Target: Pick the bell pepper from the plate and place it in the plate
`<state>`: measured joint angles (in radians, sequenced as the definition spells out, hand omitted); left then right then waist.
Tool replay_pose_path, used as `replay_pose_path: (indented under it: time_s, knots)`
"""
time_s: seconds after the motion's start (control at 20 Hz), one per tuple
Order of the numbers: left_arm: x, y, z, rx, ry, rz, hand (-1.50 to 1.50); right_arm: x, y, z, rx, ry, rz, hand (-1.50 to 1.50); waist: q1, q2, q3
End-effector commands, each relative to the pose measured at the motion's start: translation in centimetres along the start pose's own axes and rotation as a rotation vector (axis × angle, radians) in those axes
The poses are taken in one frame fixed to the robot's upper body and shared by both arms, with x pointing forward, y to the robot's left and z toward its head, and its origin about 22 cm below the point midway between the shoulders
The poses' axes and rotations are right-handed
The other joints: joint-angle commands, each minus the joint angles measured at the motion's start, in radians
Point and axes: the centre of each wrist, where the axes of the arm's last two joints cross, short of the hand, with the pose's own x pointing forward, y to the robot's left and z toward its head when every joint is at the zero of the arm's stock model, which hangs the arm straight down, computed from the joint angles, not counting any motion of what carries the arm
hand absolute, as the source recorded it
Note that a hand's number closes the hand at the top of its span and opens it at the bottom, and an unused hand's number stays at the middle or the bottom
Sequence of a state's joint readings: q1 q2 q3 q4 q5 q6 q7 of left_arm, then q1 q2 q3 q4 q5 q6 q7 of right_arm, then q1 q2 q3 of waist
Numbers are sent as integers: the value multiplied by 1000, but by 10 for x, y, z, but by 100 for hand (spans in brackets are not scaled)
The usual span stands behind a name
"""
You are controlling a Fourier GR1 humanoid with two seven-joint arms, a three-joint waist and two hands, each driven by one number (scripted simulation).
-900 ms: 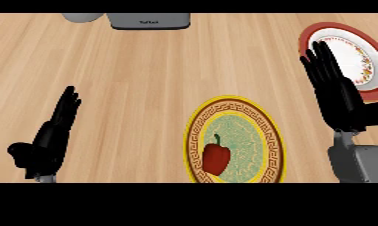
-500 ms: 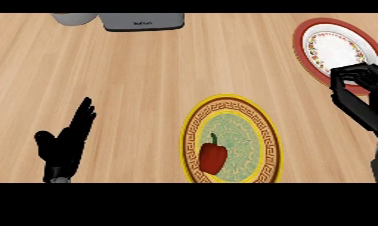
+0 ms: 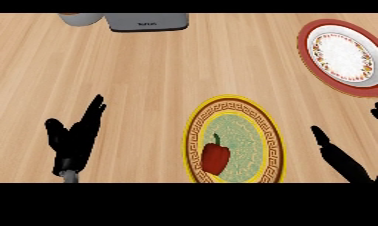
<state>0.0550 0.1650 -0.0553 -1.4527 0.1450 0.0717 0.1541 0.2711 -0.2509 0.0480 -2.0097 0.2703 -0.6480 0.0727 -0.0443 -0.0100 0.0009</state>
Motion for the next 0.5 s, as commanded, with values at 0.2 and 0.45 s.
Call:
replay_pose_path:
  time_s: [0.2, 0.45]
  knots:
    - [-5, -22, -5, -58, 53, 9, 0, 23, -23, 47, 226, 81, 265, -150, 35, 14, -6]
    - [20, -20, -12, -75, 39, -17, 0, 51, -27, 64, 439, 196, 425, -150, 49, 17, -7]
